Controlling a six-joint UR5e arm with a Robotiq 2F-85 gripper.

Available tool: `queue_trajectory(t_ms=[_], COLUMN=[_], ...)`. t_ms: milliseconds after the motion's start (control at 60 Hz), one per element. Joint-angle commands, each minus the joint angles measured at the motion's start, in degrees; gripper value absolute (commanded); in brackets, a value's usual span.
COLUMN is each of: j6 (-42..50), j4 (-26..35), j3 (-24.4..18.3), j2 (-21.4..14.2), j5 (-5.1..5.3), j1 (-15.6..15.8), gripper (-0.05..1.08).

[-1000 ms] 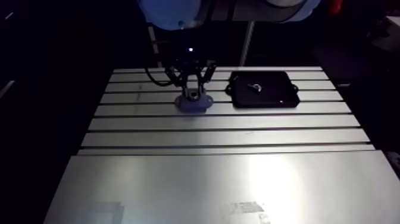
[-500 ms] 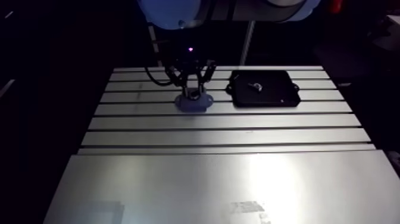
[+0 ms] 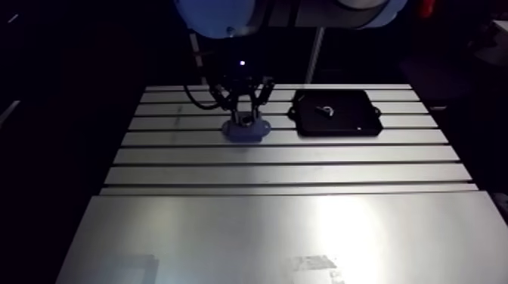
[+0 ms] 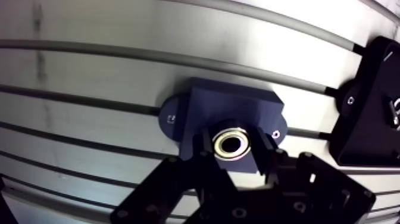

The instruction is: Pick up the bearing and press it into the housing until flush.

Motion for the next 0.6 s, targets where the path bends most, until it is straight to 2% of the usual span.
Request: queue_trajectory(t_ms=[17, 417, 433, 450, 467, 483, 500, 517, 533, 600], j6=[-0.01, 0.08, 0.16, 0.16, 0.17, 0.17, 0.25, 0.25, 0.26, 0.34], j4=[0.00, 0.00, 0.00, 0.00, 0.00, 0.00, 0.00, 0.00, 0.00, 0.00], j3=[0.39, 0.33, 0.32, 0.32, 0.31, 0.31, 0.31, 0.31, 0.31, 0.31], j2=[-0.03, -0.29, -0.37, -0.37, -0.45, -0.45, -0.46, -0.46, -0.47, -0.71], j5=[-0.09, -0.18, -0.18, -0.18, -0.18, -0.18, -0.18, -0.18, -0.18, -0.18], j1=[0.04, 0.12, 0.04, 0.04, 0.03, 0.03, 0.11, 0.11, 0.04, 0.12], gripper=[0.68, 0.65, 0.59, 0.59, 0.43, 0.43, 0.21, 0.21, 0.07, 0.02])
